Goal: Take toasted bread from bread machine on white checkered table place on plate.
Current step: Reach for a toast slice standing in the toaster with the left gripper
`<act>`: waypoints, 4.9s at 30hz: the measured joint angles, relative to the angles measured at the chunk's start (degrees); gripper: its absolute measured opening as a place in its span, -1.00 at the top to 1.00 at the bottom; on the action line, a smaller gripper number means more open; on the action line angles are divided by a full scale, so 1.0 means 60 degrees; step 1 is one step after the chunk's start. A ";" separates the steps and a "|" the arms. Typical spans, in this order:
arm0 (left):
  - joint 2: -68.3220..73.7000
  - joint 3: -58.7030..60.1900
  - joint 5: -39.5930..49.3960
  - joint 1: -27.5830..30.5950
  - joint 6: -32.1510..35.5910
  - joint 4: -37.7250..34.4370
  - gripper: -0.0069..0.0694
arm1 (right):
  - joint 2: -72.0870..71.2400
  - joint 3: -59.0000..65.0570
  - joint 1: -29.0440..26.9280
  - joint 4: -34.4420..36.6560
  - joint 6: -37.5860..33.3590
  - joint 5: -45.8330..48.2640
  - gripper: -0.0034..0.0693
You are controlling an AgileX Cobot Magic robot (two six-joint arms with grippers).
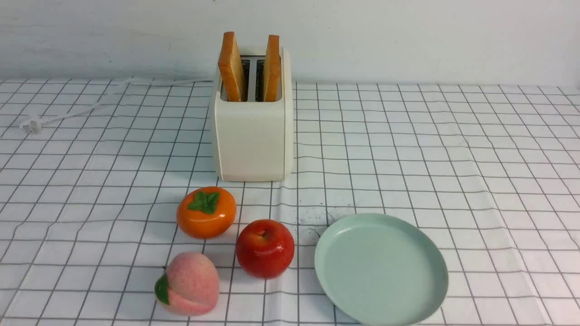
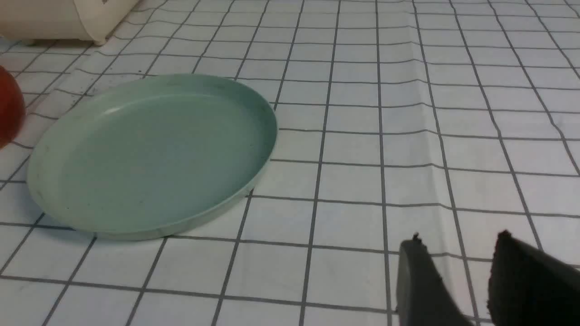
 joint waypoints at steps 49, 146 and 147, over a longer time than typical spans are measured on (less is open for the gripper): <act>0.0000 0.0000 -0.3726 0.0000 -0.1884 -0.2830 0.19 | 0.0000 0.0000 0.0000 0.0000 0.0000 0.0000 0.24; 1.7849 -1.5935 -0.1304 -0.2873 0.3587 -0.1868 -0.41 | 0.4689 -0.6820 0.0000 0.6077 -0.4986 0.4417 0.90; 1.7955 -1.5936 -0.1529 -0.2873 0.3583 -0.1792 -0.41 | 0.4689 -0.6820 0.0000 0.6077 -0.4986 0.4507 0.90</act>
